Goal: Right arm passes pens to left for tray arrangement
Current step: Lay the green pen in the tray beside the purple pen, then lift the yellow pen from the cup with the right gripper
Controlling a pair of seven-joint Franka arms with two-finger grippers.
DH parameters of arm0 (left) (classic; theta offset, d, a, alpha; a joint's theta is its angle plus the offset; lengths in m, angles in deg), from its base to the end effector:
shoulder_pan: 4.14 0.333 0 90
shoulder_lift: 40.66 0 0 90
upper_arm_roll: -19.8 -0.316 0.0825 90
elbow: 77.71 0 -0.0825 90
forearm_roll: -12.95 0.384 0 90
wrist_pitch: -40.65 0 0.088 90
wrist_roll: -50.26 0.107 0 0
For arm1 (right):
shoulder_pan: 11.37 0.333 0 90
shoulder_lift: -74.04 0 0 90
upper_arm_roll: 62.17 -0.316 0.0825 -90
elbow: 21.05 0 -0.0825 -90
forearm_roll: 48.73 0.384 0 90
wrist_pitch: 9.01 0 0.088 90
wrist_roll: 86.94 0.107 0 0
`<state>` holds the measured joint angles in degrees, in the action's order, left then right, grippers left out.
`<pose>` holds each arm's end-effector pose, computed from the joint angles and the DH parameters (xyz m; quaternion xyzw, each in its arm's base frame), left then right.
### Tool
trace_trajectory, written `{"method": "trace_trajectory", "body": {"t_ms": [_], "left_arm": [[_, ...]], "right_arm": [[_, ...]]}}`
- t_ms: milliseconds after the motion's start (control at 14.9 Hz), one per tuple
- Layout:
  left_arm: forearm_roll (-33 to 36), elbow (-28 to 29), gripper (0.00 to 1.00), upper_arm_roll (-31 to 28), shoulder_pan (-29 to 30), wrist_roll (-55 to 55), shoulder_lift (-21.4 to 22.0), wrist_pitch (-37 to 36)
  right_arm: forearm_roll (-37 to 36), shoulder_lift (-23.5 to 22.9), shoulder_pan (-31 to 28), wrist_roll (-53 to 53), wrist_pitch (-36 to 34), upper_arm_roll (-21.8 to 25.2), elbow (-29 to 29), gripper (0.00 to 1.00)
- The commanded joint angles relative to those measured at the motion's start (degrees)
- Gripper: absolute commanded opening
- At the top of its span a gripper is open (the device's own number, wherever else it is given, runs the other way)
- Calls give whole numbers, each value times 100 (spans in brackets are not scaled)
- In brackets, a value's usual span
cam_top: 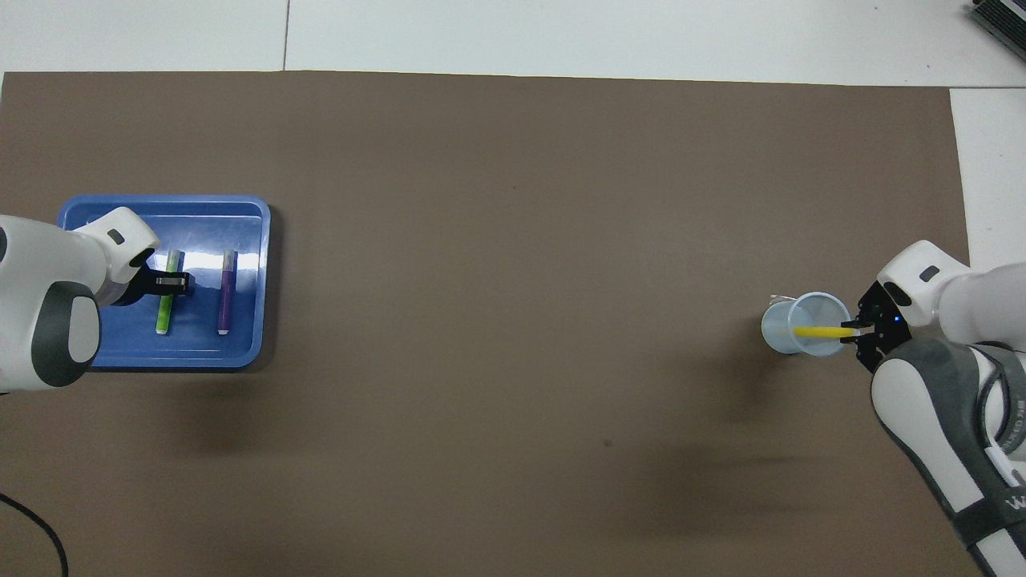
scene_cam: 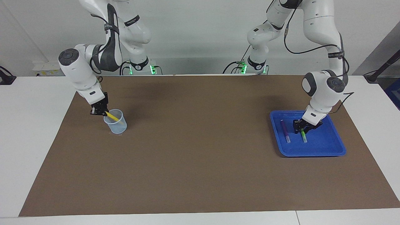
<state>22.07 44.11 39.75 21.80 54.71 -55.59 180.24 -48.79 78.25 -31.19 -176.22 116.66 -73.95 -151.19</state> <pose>0.5745 0.0641 0.3002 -0.9986 0.0385 -0.0336 0.0129 0.5011 -0.0703 0.3875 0.7590 0.6510 -0.0080 0.0029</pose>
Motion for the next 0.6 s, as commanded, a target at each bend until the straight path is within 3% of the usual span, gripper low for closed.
{"method": "trace_trajectory", "body": {"t_ms": [0, 202, 403, 470, 537], "left_arm": [[143, -26, 49, -9, -10, -111, -54, 103], [169, -192, 49, -9, 16, -67, -63, -28], [169, -683, 51, -9, -10, -58, -37, -799], [169, -894, 54, 0, -19, -67, -19, -1133], [169, -1096, 65, 9, -36, -84, -10, -1458]], "right_arm": [[147, -43, 4, 373, -419, -70, 321, 0], [138, -60, 285, 876, -921, -71, 761, 0], [41, -60, 338, 1105, -1202, -79, 972, 0], [32, -69, 338, 1140, -1412, -79, 1095, 0], [24, -86, 338, 1253, -1640, -79, 1226, 0]]}}
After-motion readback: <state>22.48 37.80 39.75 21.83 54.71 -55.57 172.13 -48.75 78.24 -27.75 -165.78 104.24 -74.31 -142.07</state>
